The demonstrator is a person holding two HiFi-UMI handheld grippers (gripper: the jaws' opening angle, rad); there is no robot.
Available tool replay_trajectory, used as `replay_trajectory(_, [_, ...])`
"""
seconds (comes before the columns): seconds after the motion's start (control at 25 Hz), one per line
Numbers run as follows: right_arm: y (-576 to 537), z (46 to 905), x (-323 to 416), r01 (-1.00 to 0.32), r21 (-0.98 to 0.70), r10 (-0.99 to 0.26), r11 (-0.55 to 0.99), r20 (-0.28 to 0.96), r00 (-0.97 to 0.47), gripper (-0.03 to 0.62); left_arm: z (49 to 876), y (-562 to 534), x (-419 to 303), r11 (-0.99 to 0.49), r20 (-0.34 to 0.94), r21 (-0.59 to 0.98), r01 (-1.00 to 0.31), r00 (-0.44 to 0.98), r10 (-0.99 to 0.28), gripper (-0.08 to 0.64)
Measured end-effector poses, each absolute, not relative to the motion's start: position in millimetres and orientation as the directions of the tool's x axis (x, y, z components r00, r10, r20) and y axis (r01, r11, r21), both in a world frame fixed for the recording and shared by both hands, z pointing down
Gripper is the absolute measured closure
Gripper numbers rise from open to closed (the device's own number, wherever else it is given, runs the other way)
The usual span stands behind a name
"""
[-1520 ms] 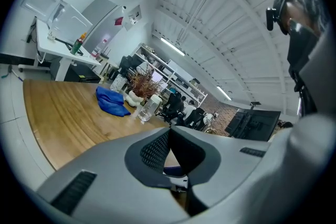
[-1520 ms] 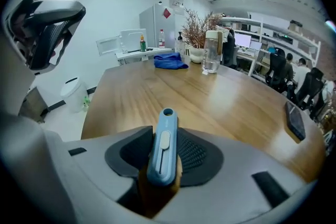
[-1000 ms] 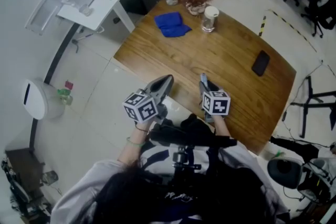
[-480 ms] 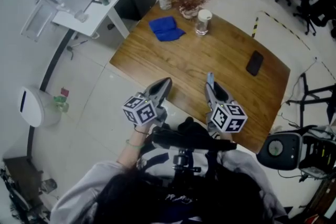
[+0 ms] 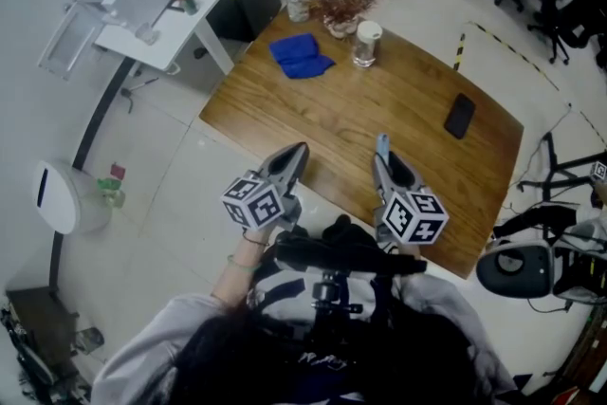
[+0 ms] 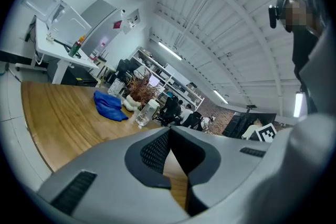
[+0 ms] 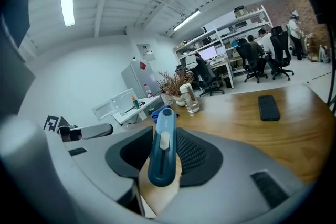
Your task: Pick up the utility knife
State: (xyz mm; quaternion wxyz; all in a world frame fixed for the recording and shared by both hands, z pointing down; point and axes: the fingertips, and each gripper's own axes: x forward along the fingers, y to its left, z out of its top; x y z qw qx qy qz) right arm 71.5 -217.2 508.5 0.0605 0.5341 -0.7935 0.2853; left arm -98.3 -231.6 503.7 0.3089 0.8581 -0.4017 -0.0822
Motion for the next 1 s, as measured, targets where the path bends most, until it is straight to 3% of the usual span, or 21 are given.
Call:
replay_trajectory(0.28, [-222.5, 522.0, 66.6, -0.883, -0.383, -0.799, 0.271, 0.422, -0.428, 0.443, 508.7, -233.2, -101.1, -0.478, 0.121, 0.599, -0.642, 0.663, -0.739, 0.555])
replay_trajectory(0.6, [-240.7, 630.3, 58.3, -0.933, -0.231, -0.675, 0.278, 0.644, -0.36, 0.443, 512.0, -230.6, -103.4, -0.471, 0.135, 0.607, -0.64, 0.667, -0.733, 0.555])
replay_trajectory(1.0, [-244.5, 689.2, 50.5, -0.942, -0.154, -0.574, 0.297, 0.76, -0.305, 0.443, 517.9, -224.5, -113.6, -0.45, 0.156, 0.605, -0.657, 0.652, -0.742, 0.555])
